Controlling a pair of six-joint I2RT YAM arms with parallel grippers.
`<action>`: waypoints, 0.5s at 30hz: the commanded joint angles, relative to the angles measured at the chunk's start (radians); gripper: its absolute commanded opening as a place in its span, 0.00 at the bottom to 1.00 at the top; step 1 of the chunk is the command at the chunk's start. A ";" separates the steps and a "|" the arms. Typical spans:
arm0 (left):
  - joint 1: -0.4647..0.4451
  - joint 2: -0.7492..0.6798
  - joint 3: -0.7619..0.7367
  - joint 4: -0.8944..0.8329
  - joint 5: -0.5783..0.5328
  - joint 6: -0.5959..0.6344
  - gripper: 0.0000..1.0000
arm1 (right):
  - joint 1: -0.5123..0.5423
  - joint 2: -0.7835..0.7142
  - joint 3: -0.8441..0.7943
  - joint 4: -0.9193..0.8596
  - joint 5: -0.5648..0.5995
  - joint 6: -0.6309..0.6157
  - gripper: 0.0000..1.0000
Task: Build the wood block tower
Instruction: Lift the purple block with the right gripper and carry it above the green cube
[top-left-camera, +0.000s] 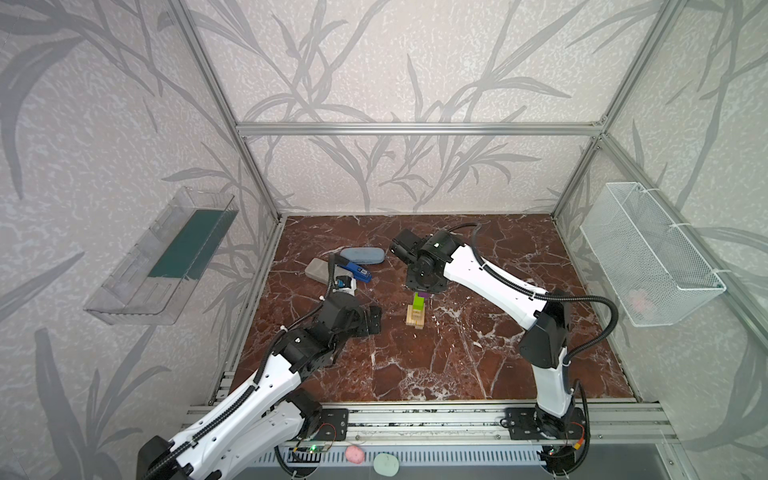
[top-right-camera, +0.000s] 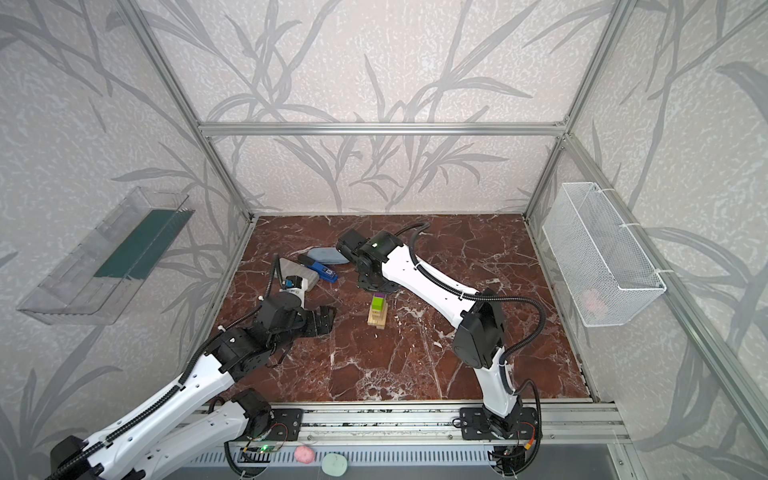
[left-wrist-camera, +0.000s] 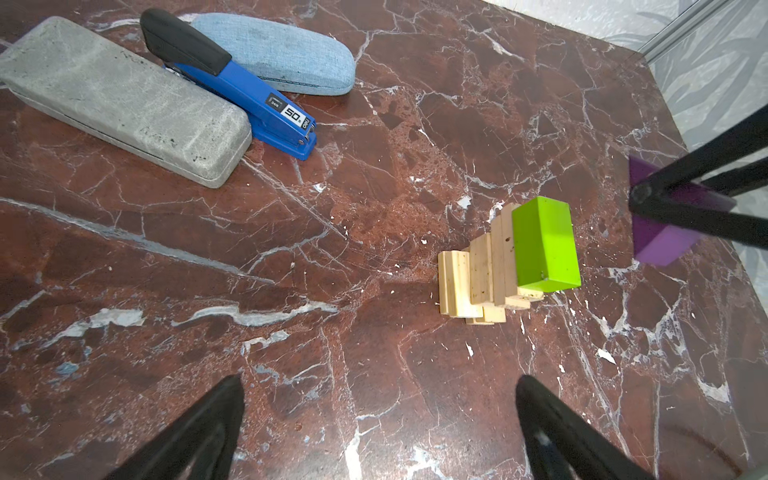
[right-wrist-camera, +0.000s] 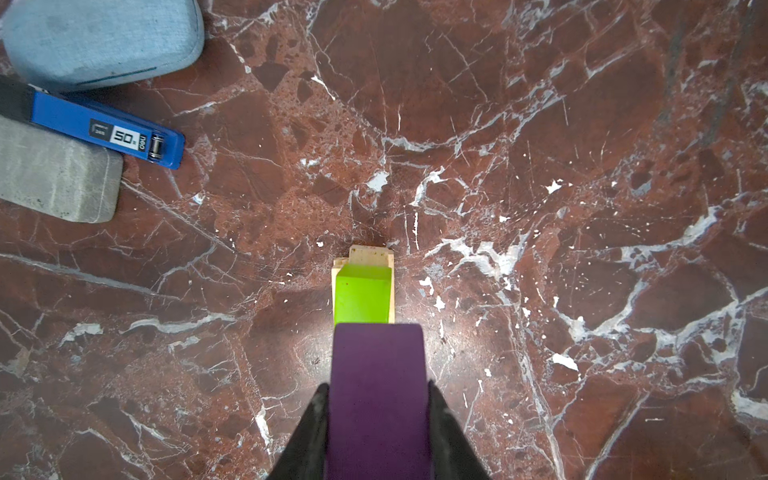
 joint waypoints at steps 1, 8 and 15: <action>0.006 -0.013 0.002 -0.016 -0.030 0.014 0.99 | 0.010 0.010 0.011 -0.040 0.035 0.061 0.07; 0.006 -0.010 -0.008 -0.002 -0.013 -0.001 0.99 | 0.011 0.020 -0.020 -0.001 0.052 0.096 0.08; 0.006 -0.007 -0.007 -0.005 -0.025 -0.008 0.99 | 0.013 0.048 -0.022 0.017 0.052 0.108 0.08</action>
